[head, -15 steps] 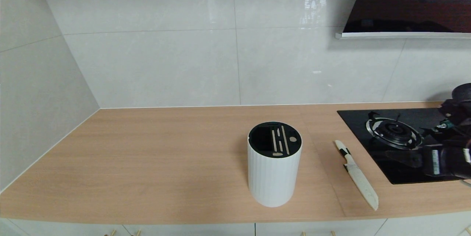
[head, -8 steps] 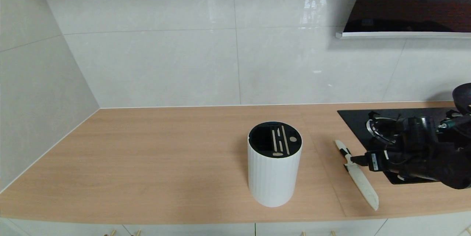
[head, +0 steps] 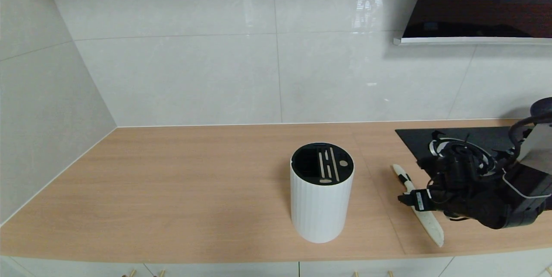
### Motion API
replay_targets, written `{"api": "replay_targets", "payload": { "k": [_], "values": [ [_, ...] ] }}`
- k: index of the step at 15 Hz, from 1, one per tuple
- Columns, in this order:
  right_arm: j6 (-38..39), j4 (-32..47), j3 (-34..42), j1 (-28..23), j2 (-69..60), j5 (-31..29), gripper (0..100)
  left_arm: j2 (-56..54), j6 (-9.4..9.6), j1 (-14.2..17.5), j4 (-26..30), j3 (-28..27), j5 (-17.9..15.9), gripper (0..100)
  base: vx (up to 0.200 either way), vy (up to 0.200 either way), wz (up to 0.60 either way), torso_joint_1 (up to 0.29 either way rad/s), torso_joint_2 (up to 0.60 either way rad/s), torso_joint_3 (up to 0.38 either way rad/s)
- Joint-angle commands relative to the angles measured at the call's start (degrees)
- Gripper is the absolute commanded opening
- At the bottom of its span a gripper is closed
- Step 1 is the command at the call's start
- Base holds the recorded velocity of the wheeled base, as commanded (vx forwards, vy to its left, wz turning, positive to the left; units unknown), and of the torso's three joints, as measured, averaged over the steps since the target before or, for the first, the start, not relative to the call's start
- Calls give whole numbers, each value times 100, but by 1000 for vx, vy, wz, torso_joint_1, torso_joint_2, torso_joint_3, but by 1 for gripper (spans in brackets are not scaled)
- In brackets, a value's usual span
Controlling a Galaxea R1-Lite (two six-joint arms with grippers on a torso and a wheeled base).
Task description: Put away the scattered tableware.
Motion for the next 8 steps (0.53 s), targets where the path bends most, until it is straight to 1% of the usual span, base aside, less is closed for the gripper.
{"api": "replay_targets", "payload": {
  "k": [1,3,6,8],
  "values": [
    [0,-81,-42,5,189,1,100,2,0,0,-1,1,-1,100,0,0,0,0,0,0],
    [9,-248,-112,5,330,1,100,2,9,0,-1,1,-1,100,0,0,0,0,0,0],
    [9,-283,-226,-3,541,1,100,2,0,0,-1,1,-1,100,0,0,0,0,0,0],
    [9,-529,-226,-12,611,10,100,2,0,0,-1,1,-1,100,0,0,0,0,0,0]
  ]
}}
